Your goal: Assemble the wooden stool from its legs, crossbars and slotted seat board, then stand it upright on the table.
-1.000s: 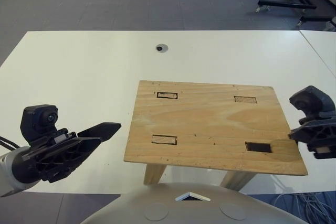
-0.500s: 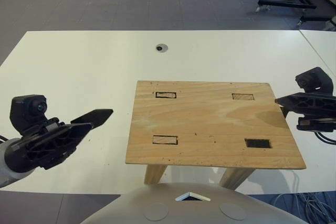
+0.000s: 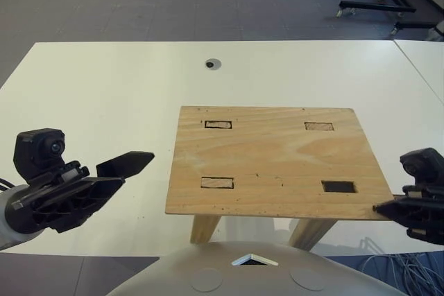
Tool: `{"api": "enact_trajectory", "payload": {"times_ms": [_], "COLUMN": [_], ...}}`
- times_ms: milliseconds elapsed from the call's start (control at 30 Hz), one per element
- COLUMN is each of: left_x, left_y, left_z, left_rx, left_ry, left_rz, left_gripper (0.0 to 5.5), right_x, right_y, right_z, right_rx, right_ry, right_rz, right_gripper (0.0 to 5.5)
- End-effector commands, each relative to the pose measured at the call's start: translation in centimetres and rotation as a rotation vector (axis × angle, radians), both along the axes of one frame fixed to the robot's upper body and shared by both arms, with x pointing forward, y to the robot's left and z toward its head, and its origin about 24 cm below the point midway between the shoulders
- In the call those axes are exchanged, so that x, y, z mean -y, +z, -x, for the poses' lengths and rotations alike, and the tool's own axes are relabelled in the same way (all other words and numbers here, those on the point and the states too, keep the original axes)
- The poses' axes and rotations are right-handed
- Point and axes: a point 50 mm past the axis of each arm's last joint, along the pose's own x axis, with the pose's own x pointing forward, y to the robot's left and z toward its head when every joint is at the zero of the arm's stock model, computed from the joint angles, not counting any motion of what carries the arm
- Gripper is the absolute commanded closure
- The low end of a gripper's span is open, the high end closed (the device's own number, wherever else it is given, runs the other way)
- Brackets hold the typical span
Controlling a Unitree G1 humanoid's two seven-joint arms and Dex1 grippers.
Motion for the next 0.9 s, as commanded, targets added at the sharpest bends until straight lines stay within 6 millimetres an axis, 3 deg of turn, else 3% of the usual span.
{"api": "enact_trajectory", "payload": {"times_ms": [33, 300, 533, 900], "left_x": [0.4, 0.5, 1.3, 2.4], "left_y": [-0.7, -1.3, -3.0, -5.5], "left_z": [0.1, 0.4, 0.4, -2.0], "left_rx": [-0.002, 0.011, 0.013, 0.176], "left_ry": [-0.013, -0.041, -0.078, 0.063], "left_rz": [-0.048, -0.079, -0.182, -0.391], "left_gripper": [1.32, 1.32, 1.32, 1.32], "right_x": [-0.3, -0.4, -1.5, -3.3], "right_y": [-0.6, 0.7, -3.1, -5.5], "right_z": [0.3, 1.1, 0.4, -1.4], "right_rx": [0.115, 0.268, 0.435, 0.605], "right_ry": [-0.006, 0.103, 0.196, 0.053], "right_rz": [0.050, -0.005, 0.272, 0.312], "right_gripper": [0.12, 0.12, 0.12, 0.12]}}
